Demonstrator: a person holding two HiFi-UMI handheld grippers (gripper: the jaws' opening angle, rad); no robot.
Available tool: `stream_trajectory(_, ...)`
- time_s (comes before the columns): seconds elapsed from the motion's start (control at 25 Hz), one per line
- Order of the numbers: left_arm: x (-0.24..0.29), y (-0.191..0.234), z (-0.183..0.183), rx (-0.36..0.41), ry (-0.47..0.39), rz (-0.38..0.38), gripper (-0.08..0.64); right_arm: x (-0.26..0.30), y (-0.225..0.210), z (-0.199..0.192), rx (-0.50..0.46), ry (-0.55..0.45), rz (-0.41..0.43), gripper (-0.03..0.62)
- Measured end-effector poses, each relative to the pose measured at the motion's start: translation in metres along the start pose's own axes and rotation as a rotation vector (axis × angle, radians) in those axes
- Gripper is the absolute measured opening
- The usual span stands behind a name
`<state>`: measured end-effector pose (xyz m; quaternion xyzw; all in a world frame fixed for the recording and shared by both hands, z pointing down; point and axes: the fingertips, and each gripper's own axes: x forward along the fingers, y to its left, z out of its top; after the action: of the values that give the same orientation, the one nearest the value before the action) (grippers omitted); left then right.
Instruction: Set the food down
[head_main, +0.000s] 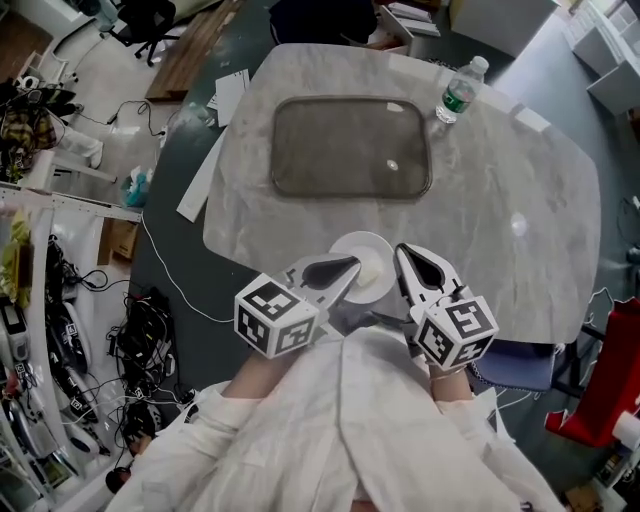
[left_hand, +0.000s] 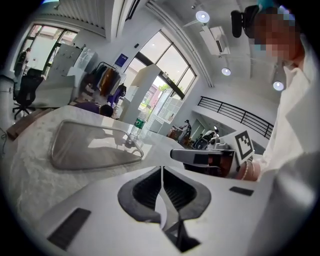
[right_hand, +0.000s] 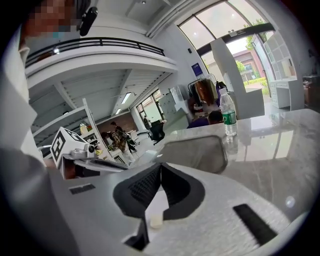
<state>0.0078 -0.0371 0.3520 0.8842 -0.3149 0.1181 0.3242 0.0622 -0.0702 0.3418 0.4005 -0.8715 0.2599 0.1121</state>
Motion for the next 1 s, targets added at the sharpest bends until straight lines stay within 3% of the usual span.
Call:
stream_trajectory(0.36,-0.008,0.018,-0.009,-0.024,0.052,-0.005,0.025,0.008,0.007,-0.019,0.053,0.038,-0.035,0.002)
stream_trajectory(0.76,-0.007,0.032,-0.043,-0.099,0.12,0.009,0.025,0.004,0.001,-0.053,0.091,0.109,-0.07,0.002)
stream_trajectory(1.0,-0.008,0.035,-0.069,-0.144,0.175,0.003,0.025,0.007,0.015,-0.081,0.104,0.181,-0.048,0.002)
